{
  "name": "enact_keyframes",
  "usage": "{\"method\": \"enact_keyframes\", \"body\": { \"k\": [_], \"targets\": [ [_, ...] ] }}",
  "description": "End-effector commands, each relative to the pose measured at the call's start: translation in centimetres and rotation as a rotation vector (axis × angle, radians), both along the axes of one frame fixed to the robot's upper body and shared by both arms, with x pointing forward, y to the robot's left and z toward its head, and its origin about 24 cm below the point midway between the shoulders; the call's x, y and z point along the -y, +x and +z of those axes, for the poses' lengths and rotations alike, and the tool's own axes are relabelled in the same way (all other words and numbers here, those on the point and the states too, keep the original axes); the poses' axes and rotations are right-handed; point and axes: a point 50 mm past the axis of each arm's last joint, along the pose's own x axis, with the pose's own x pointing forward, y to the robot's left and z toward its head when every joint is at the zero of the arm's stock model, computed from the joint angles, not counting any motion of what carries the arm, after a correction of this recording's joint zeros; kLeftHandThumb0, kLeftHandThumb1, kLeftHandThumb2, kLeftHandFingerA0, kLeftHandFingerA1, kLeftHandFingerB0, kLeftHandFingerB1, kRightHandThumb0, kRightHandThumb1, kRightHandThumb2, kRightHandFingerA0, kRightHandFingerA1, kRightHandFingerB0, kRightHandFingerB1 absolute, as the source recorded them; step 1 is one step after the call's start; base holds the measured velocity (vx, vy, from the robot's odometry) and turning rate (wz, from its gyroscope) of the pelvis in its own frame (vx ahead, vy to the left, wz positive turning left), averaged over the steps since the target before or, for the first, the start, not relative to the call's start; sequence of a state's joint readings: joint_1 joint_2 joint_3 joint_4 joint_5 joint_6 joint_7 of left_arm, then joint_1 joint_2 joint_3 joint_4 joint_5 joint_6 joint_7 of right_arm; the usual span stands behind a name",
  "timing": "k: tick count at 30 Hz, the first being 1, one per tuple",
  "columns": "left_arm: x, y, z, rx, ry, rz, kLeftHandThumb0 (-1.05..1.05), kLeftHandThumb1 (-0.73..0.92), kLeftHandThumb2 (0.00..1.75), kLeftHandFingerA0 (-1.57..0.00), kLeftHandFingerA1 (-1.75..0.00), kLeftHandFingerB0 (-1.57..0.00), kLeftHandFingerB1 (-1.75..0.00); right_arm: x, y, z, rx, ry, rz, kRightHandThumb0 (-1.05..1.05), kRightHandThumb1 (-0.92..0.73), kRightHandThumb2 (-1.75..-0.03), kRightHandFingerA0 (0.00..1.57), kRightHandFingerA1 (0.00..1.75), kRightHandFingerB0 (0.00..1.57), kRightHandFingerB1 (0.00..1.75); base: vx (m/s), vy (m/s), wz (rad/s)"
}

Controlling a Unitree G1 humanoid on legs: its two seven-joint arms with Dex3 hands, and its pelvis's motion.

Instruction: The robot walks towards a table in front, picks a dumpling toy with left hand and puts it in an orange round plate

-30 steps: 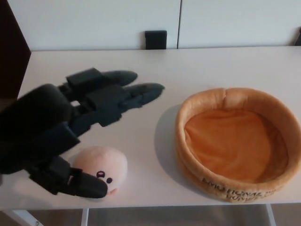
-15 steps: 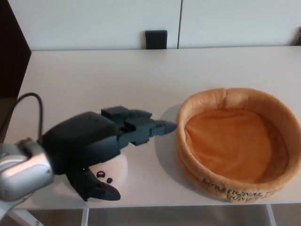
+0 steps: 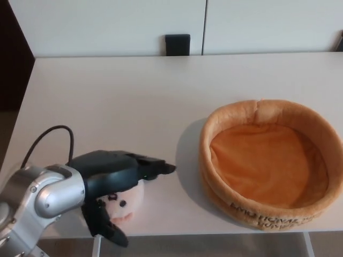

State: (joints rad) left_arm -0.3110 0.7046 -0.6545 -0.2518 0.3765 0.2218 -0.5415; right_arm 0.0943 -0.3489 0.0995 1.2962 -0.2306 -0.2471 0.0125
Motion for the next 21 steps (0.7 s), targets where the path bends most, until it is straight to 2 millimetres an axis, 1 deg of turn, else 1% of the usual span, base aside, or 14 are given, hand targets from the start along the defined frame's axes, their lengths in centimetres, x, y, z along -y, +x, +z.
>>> {"method": "enact_keyframes", "body": {
  "k": [1, 2, 3, 6, 7, 9, 11, 12, 13, 14, 18, 19, 20, 21],
  "targets": [
    [-3.8, 1.2, -1.9, -0.084, 0.311, 0.264, -0.87, 0.36, 0.63, 0.0, -0.02, 0.0, -0.08, 0.6, -0.3, 0.1, -0.039, -0.009, -0.017, -0.28, -0.66, -0.6, 0.62, 0.86, 0.36, 0.32, 0.0, 0.0, 0.0],
    [-4.2, 1.2, -1.7, -0.076, 0.326, 0.271, -0.88, 0.36, 0.64, 0.0, -0.02, 0.0, -0.06, 0.5, -0.3, 0.1, -0.04, -0.009, -0.017, -0.28, -0.67, -0.6, 0.62, 0.92, 0.36, 0.32, 0.0, 0.0, 0.0],
    [-4.4, 1.2, -1.7, -0.073, 0.334, 0.275, -0.88, 0.36, 0.64, 0.0, -0.02, 0.0, -0.06, 0.5, -0.4, 0.1, -0.04, -0.01, -0.017, -0.28, -0.67, -0.6, 0.62, 0.92, 0.36, 0.32, 0.0, 0.0, 0.0],
    [-5.5, 1.1, -1.2, -0.024, 0.337, 0.292, -0.9, 0.37, 0.66, 0.0, -0.02, 0.0, -0.06, 0.5, -0.2, 0.1, -0.042, -0.011, -0.018, -0.28, -0.66, -0.6, 0.62, 0.89, 0.34, 0.32, 0.0, 0.0, 0.0],
    [-6.1, 1.1, -1.1, -0.011, 0.324, 0.31, -0.89, 0.37, 0.65, 0.0, -0.02, 0.0, -0.06, 0.4, -0.2, 0.0, -0.047, -0.008, -0.018, -0.27, -0.66, -0.6, 0.63, 0.84, 0.33, 0.31, 0.0, 0.0, 0.0],
    [-6.3, 1.0, -1.0, -0.005, 0.321, 0.319, -0.89, 0.37, 0.65, 0.0, -0.02, 0.0, -0.06, 0.4, -0.2, 0.0, -0.05, -0.007, -0.018, -0.27, -0.66, -0.6, 0.63, 0.84, 0.33, 0.31, 0.0, 0.0, 0.0],
    [-7.7, 0.8, -1.1, 0.088, 0.307, 0.325, -0.9, 0.4, 0.65, 0.0, -0.07, 0.0, -0.11, 0.6, -0.3, 0.1, -0.049, -0.008, -0.024, -0.27, -0.66, -0.6, 0.63, 0.82, 0.32, 0.31, 0.0, 0.0, 0.0],
    [-8.5, 0.7, -1.2, 0.135, 0.296, 0.331, -0.76, 0.3, 0.72, 0.0, -0.02, 0.0, -0.09, 0.6, -0.3, 0.1, -0.05, -0.009, -0.026, -0.28, -0.66, -0.6, 0.63, 0.8, 0.32, 0.31, 0.0, 0.0, 0.0],
    [-8.8, 0.6, -1.3, 0.146, 0.287, 0.336, -0.76, 0.3, 0.72, 0.0, -0.02, 0.0, -0.09, 0.6, -0.3, 0.1, -0.051, -0.011, -0.027, -0.28, -0.66, -0.6, 0.63, 0.8, 0.32, 0.31, 0.0, 0.0, 0.0],
    [-9.7, 0.4, -1.8, 0.188, 0.297, 0.355, -0.69, 0.41, 0.8, 0.0, -0.05, 0.0, -0.1, 0.6, -0.4, 0.1, -0.045, -0.007, -0.028, -0.26, -0.65, -0.59, 0.63, 0.84, 0.33, 0.31, 0.0, 0.0, 0.0],
    [-9.8, 0.3, -1.9, 0.201, 0.292, 0.353, -0.69, 0.41, 0.8, 0.0, -0.05, 0.0, -0.1, 0.5, -0.4, 0.1, -0.045, -0.006, -0.028, -0.26, -0.65, -0.59, 0.63, 0.84, 0.33, 0.31, 0.0, 0.0, 0.0],
    [-10.8, -0.1, -3.0, 0.275, 0.271, 0.377, -0.44, 0.42, 0.61, -0.27, -0.4, -0.07, -0.33, 0.4, -0.4, 0.0, -0.05, -0.008, -0.019, -0.28, -0.65, -0.6, 0.62, 0.8, 0.33, 0.31, 0.0, 0.0, 0.0],
    [-11.2, -0.4, -3.5, 0.307, 0.261, 0.387, -0.44, 0.42, 0.61, -0.27, -0.4, -0.07, -0.33, 0.3, -0.3, -0.1, -0.052, -0.009, -0.015, -0.28, -0.65, -0.6, 0.62, 0.8, 0.33, 0.31, 0.0, 0.0, 0.0],
    [-11.5, -0.6, -4.0, 0.327, 0.246, 0.385, -0.28, 0.52, 0.55, -0.61, -0.44, -0.19, -0.31, 0.3, -0.3, 0.0, -0.05, -0.003, -0.016, -0.28, -0.66, -0.6, 0.63, 0.72, 0.33, 0.31, 0.0, 0.0, 0.0]
  ]
}}
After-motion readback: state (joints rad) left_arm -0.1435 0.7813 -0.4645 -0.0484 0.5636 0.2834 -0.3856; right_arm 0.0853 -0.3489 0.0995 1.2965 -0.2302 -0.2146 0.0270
